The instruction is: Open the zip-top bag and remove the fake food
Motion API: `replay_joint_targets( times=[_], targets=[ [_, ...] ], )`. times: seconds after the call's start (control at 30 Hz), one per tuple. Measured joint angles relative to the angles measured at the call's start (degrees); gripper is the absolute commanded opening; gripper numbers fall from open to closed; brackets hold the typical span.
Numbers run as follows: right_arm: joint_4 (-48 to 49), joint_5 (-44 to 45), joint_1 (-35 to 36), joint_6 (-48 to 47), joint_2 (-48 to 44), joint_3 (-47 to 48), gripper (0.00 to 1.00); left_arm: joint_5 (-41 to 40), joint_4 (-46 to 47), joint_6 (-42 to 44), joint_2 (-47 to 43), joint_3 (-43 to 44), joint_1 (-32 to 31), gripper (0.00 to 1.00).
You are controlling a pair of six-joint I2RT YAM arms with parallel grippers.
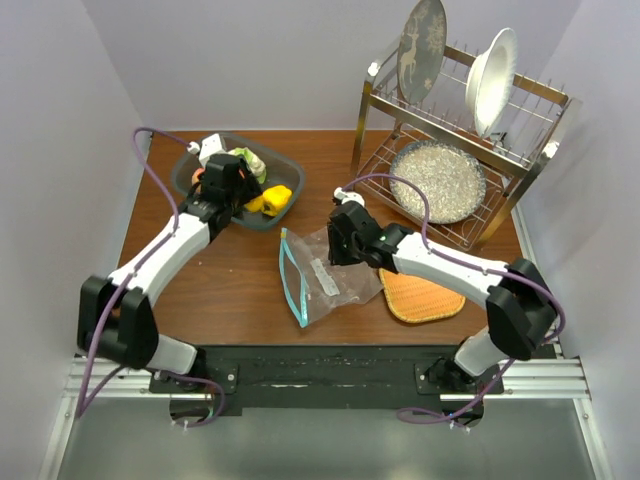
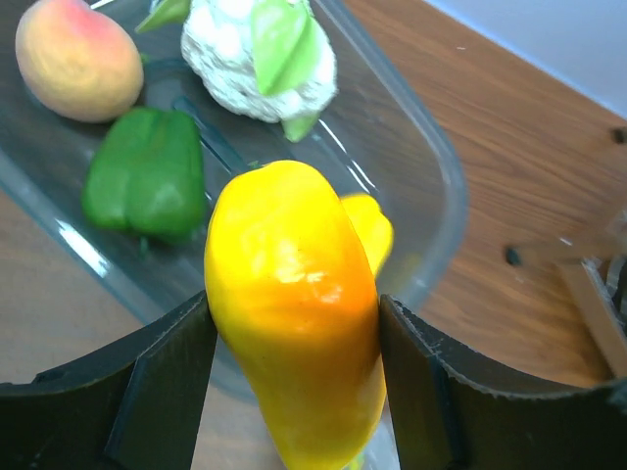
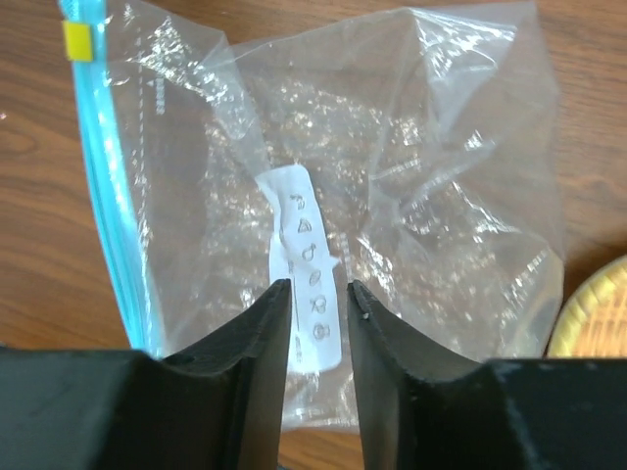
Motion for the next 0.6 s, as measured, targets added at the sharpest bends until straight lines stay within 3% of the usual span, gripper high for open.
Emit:
replay_joint_targets(
  times=[0.17,0.27,0.3,0.4,0.5,0.6],
  targets=[
    [-0.7,0.0,0.0,-0.5,-4.7,-1.7,0.42,2.1,1.2,3.3,10.4,5.4,3.6,0.40],
    [-1.6,0.0,0.0,-1.1,-6.6,-1.7,0.48,2.7,1.5,4.6,14.1,7.3,4.0,0.58],
    [-1.9,0.0,0.0,-1.2,-7.1,-1.7,0.50,2.8,1.5,4.8,14.6,7.5,4.0,0.72],
    [-2.7,0.1,0.0,-1.9,-8.8,-1.7,0.59,3.2,1.5,5.5,15.3,7.5,4.0,0.90],
    [-3.4,0.1,0.0,-2.7,-10.2,-1.7,0.66,3.2,1.6,6.3,15.3,7.5,4.0,1.00],
    [-3.8,0.2,0.0,-3.4,-11.5,-1.7,0.70,3.2,1.7,6.3,15.3,7.5,4.0,1.00]
  ],
)
